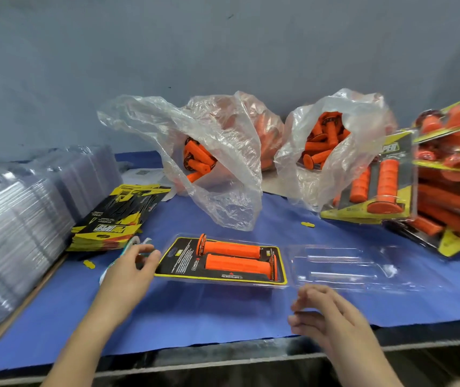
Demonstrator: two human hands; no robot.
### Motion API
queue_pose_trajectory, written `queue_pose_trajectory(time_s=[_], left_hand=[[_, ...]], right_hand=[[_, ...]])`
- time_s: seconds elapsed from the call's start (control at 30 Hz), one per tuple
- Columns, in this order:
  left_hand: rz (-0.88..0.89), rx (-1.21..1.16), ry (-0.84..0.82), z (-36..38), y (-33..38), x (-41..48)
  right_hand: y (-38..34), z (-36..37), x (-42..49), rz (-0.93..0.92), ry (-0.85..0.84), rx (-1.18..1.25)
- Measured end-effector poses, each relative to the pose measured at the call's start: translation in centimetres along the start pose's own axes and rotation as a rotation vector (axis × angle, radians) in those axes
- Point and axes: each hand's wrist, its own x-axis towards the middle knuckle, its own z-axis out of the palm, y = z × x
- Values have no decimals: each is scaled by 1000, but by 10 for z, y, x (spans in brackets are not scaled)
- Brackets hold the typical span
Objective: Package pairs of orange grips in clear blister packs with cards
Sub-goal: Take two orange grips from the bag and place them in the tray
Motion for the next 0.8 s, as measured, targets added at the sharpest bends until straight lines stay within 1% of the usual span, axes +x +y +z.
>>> queue_pose_trajectory(time_s=[0.03,0.1,0.13,0.2,0.27,0.47,0.63,0.8], left_hand=[[-43,-78,-44,0,0,-1],[-132,-220,-109,0,3,-1],[-189,-289,-117,0,5,0],[-297,-440,-111,0,9,3],[-332,-497,-133,-1,12,6],[-266,-446,-245,-2,9,7],[-275,-414,-326,-8,2,5],[-309,-399,-364,-18,-10,2]], right_hand=[[2,1,-3,106,48,107],[1,5,-5,245,109,303],[-1,7,-5,283,129,388],[-5,9,-3,291,186,475],[-7,11,2,226,244,474],[-2,21,18,96,327,325],[8,28,23,60,338,301],[20,33,20,24,341,285]])
